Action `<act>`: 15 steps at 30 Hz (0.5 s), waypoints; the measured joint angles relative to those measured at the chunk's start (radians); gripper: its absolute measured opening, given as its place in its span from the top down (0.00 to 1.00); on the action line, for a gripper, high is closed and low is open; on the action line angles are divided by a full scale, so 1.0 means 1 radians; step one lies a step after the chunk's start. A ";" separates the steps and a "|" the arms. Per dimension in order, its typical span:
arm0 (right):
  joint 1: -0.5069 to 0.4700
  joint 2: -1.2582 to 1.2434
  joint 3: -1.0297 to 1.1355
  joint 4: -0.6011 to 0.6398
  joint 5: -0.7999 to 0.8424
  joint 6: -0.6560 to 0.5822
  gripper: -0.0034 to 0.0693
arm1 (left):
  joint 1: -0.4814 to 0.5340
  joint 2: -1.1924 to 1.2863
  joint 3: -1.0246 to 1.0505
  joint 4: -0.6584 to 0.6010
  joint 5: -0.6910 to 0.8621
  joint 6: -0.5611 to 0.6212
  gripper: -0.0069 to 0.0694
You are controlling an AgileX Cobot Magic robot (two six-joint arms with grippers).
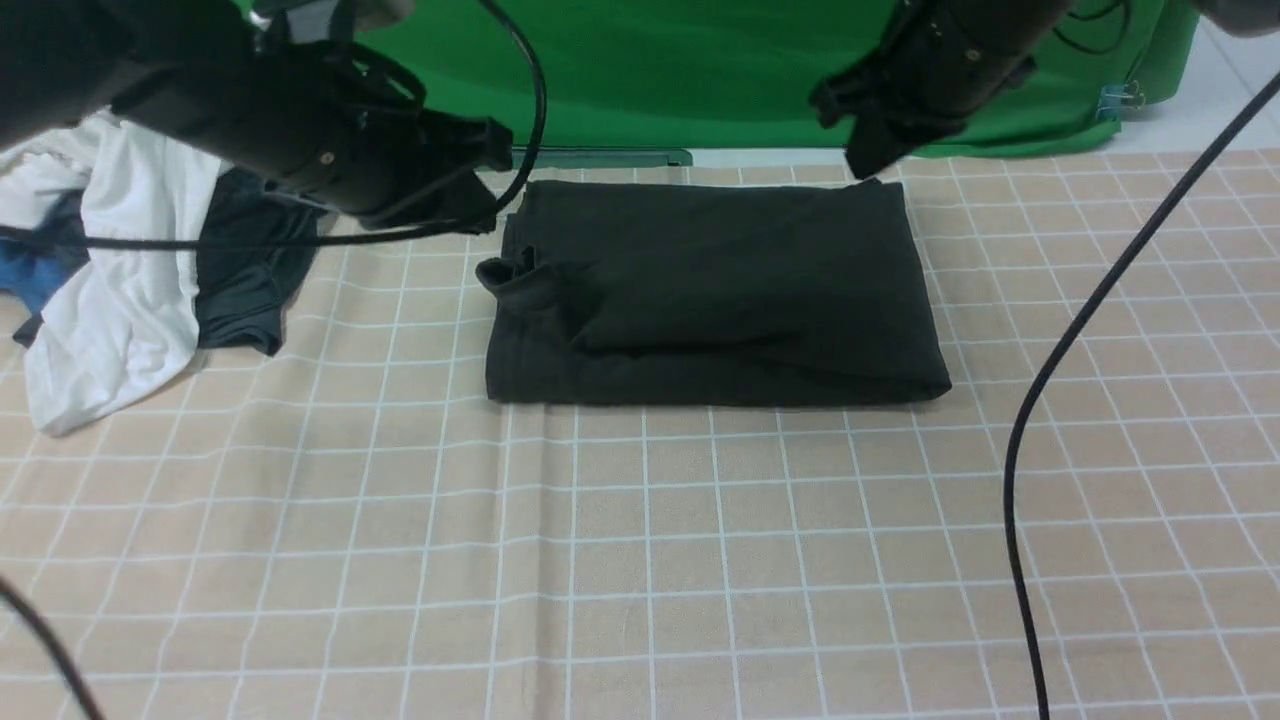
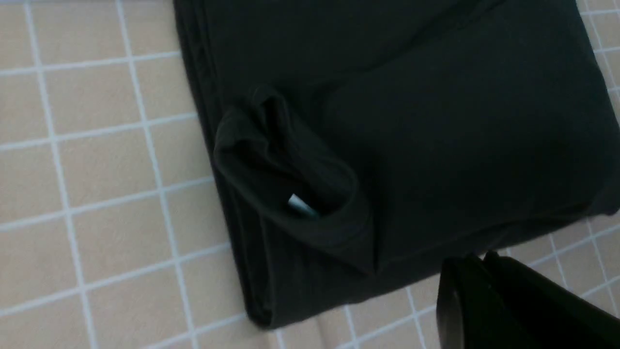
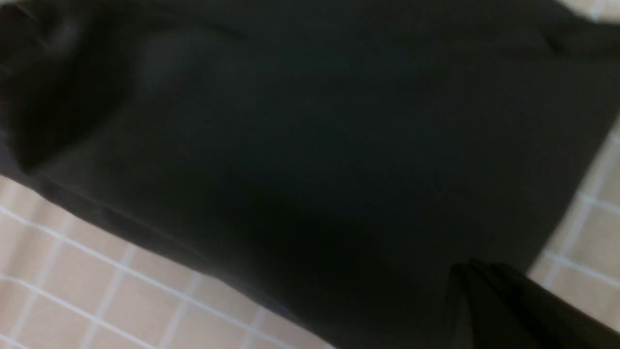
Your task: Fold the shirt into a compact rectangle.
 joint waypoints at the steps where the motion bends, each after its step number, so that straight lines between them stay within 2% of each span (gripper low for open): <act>1: -0.006 0.000 0.006 -0.005 0.007 0.000 0.90 | -0.001 0.031 -0.032 -0.010 0.008 0.008 0.88; 7: -0.022 0.006 0.079 -0.016 0.019 0.000 0.90 | -0.032 0.231 -0.248 -0.033 0.060 0.041 0.88; 12: -0.021 0.045 0.149 -0.013 -0.008 0.000 0.90 | -0.079 0.354 -0.327 -0.035 0.089 0.042 0.88; 14: -0.021 0.066 0.161 -0.013 -0.010 0.000 0.90 | -0.089 0.388 -0.330 -0.021 0.104 0.016 0.88; 15: -0.021 0.093 0.167 -0.013 -0.006 0.000 0.90 | -0.092 0.414 -0.330 0.013 0.125 -0.033 0.88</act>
